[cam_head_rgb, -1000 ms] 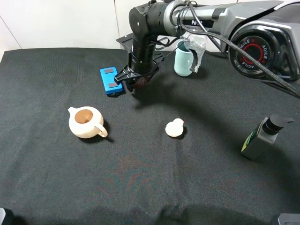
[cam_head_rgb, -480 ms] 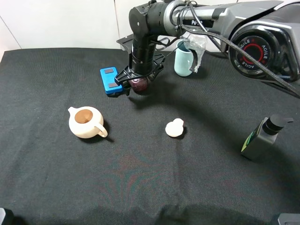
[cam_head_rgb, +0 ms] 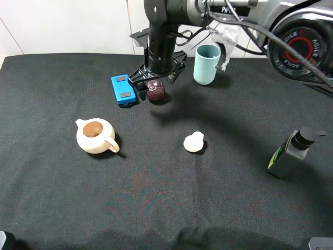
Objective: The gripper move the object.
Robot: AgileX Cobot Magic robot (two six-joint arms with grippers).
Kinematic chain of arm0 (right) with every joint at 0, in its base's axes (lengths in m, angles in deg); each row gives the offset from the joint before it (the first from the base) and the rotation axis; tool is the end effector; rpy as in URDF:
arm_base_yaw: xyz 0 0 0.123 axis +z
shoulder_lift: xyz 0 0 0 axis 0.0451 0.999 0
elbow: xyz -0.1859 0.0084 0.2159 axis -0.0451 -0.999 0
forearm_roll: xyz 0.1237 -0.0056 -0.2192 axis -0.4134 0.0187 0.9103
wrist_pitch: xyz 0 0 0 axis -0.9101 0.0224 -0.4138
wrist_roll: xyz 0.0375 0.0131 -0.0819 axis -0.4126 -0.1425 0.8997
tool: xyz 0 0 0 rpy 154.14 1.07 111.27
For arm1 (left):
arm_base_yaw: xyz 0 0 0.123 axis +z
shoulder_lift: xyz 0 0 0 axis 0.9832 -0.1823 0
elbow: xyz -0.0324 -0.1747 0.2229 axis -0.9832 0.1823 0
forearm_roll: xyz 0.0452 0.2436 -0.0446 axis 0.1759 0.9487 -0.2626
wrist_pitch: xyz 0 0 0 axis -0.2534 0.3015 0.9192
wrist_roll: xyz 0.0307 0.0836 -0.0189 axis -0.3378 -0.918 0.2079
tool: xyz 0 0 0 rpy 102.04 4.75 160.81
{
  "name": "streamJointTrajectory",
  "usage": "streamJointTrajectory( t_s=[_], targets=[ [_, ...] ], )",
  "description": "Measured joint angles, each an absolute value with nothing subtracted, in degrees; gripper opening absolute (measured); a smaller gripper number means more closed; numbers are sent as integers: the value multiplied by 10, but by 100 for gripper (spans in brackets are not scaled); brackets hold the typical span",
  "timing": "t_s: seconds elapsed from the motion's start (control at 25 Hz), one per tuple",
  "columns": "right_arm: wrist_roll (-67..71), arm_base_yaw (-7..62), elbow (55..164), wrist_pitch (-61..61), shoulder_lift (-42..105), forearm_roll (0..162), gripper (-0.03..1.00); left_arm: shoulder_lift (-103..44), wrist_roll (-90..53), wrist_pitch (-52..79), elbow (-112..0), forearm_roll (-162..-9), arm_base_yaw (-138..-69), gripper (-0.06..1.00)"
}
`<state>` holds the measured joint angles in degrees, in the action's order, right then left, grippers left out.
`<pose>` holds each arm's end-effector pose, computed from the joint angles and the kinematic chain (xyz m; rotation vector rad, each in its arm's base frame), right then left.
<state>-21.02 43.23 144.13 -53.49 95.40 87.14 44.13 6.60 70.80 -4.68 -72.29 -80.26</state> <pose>0.3742 0.3245 0.1469 -1.0179 2.7989 0.1349 -0.0051 0.0001 0.2746 0.1660 2.0408 0.0848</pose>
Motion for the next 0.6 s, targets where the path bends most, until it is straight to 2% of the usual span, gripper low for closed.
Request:
streamJointTrajectory(
  t_s=[0.32,0.6],
  targets=[
    [-184,432,1441,-598,907,872,69,441,66,708,-47,-723,-803,88],
    [-159,432,1441,-606,852,849,69,441,66,708,-47,-723,-803,88]
  ],
)
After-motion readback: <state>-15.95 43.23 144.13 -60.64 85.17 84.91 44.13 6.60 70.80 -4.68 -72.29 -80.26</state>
